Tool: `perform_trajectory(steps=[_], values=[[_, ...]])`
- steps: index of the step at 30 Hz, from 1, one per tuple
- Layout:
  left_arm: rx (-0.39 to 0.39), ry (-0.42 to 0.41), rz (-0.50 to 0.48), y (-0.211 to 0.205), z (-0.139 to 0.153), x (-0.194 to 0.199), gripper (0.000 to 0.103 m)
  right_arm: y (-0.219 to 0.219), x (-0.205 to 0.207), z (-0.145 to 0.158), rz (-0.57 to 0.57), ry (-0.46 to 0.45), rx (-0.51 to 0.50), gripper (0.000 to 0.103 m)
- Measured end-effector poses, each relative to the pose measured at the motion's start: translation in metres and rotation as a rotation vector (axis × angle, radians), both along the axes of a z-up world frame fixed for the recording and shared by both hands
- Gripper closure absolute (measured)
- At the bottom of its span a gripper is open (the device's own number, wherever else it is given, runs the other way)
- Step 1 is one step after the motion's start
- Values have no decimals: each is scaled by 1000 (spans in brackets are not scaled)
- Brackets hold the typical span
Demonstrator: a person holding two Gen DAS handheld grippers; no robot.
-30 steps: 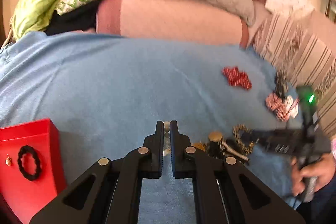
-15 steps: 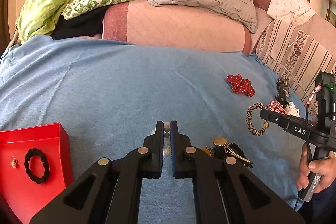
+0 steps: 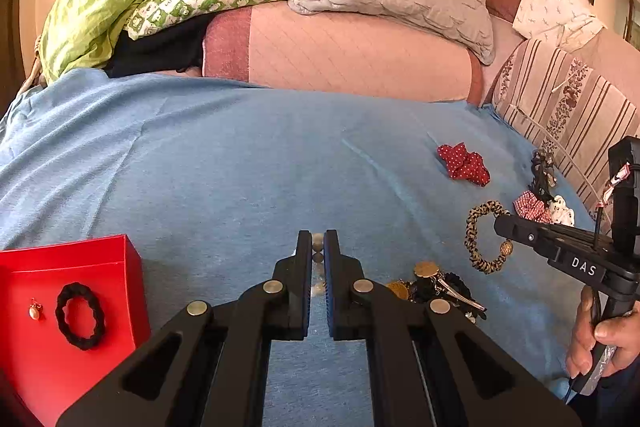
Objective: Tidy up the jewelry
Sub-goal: 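Grasp the leopard-print bracelet with the right gripper while the left gripper grasps the pearl bracelet, then carry both bracelets into the red tray and open both grippers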
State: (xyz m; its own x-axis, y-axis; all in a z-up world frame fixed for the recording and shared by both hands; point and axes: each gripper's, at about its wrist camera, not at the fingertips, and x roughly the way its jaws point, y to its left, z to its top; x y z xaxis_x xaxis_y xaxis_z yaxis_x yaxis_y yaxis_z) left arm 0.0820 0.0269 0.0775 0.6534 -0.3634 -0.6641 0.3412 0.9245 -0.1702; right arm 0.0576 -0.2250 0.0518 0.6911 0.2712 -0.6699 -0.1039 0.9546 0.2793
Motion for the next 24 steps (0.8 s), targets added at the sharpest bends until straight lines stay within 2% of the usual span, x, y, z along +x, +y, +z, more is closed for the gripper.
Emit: perform_trajectory(steps=[15,24], values=[[-33,-34,34,28,22,-12,98,36,-7,7,67,-9,-7,96],[-51,-58,75,63,34,-24,98,70,-15,8,137,-9,4,96]])
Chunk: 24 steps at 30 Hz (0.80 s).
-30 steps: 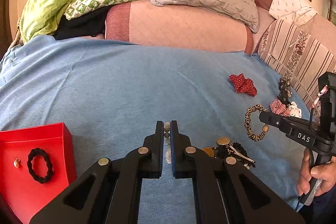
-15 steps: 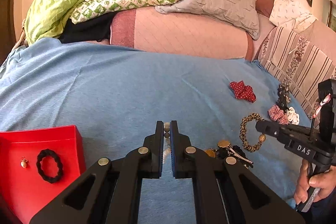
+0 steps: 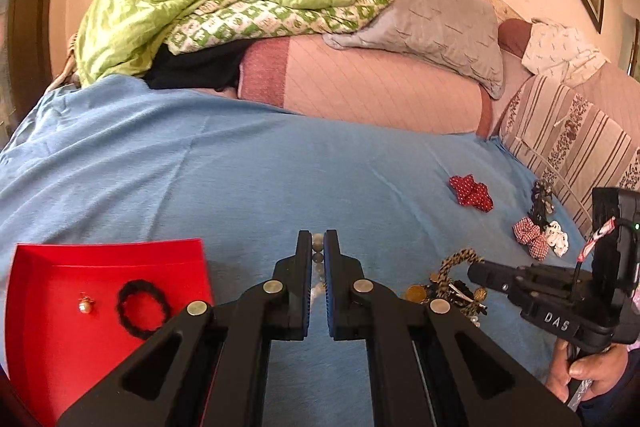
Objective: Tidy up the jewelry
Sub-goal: 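Carry both bracelets into the red tray and open both grippers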
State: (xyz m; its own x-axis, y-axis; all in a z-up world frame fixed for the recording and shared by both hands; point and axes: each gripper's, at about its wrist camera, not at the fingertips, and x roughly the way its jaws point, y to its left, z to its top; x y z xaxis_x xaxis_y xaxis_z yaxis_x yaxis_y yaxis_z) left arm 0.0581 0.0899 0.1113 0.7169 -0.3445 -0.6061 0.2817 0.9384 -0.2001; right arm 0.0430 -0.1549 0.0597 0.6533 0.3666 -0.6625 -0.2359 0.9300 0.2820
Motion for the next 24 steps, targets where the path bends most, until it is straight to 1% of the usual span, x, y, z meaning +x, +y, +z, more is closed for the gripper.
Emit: perform_trajectory(steps=[6,12,18,24], values=[[-14,-9,54,40,5,-14,98,36,-12,3,69,10,26,96],[-22,-5,117,85,4,-25,98,77,-16,8,133,45,92,96],[-42,45,208,133,-8,-23,98,130,-16,13,209,64,133,96],[-58,104,284,167,-23,-17,98,184,-10,7,279,93,99,96]])
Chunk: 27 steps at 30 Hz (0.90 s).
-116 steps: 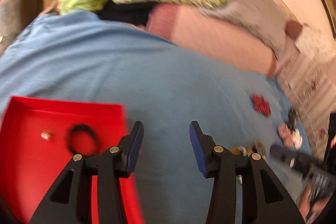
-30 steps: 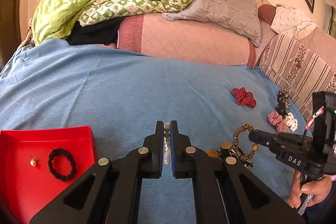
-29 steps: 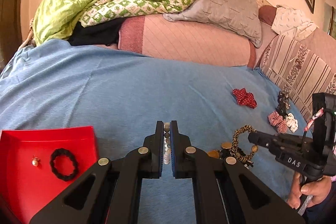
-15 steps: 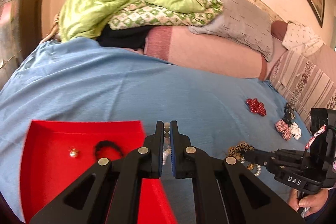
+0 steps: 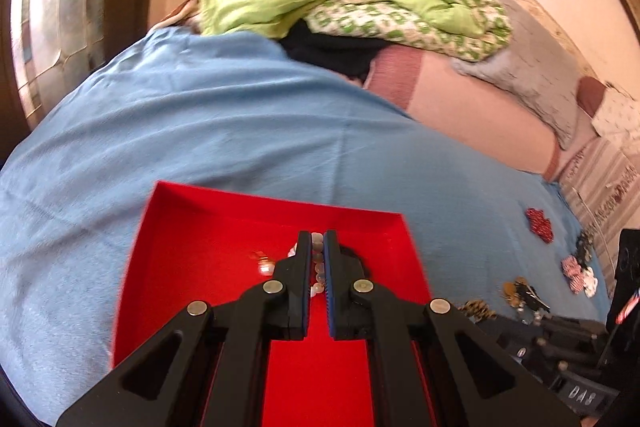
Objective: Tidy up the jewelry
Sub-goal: 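Carry both bracelets into the red tray and open both grippers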
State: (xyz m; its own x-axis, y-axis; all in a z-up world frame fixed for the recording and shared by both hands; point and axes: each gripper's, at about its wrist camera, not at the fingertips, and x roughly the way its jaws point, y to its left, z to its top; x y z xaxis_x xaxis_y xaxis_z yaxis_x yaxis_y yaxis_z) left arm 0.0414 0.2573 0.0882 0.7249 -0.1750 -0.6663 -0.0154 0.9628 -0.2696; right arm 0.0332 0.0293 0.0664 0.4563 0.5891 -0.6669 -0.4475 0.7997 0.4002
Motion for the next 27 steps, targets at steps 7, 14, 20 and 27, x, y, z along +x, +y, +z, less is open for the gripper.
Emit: perform_trajectory(steps=[7,14,20,27], values=[[-6,60,51,20,-15,4,98,42,16,-21,35,47,-40,96],[25,94,91,27,-23,8,98,72,27,-33,39,58,-106,96],[45,131,105,32,-31,11,98,83,35,-37,26,62,-134,96],[44,142,117,36,-33,12,98,89,43,-42,20,72,-162,95]])
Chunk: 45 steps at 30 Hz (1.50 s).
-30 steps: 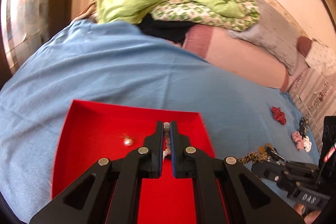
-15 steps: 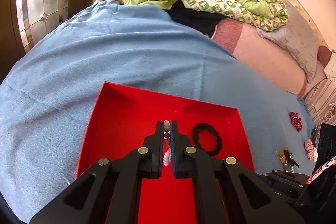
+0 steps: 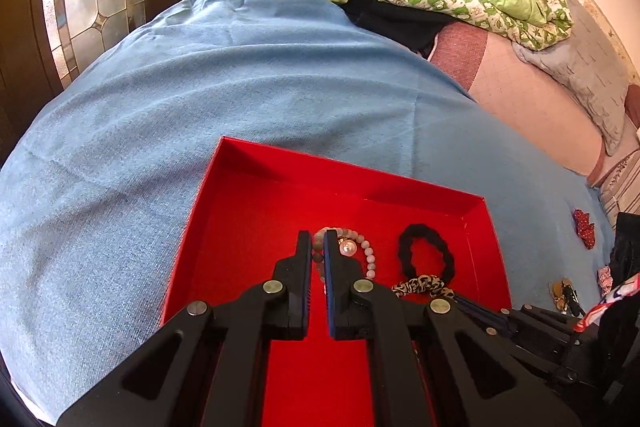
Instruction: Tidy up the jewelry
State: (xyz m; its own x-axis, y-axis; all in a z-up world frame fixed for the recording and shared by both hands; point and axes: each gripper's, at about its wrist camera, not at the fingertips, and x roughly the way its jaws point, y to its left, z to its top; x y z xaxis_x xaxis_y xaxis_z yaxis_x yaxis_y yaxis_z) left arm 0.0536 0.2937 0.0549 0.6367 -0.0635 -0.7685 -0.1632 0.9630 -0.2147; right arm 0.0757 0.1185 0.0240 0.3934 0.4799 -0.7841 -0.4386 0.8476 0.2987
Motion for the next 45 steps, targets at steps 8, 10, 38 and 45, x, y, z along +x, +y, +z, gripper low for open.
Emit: perform_trajectory(steps=[8,10,38,45], values=[[10,5,18,0,1,0,98,-2,3,-5,-10,6,-24,95],[2,1,23,1,2,0,97,-2,3,-4,-9,7,-28,94],[11,-134,-84,-81,34,8,88,-110,-24,38,-88,-36,113,81],[23,-134,-159,-123,32,13,88,-156,-27,39,-119,-28,115,81]])
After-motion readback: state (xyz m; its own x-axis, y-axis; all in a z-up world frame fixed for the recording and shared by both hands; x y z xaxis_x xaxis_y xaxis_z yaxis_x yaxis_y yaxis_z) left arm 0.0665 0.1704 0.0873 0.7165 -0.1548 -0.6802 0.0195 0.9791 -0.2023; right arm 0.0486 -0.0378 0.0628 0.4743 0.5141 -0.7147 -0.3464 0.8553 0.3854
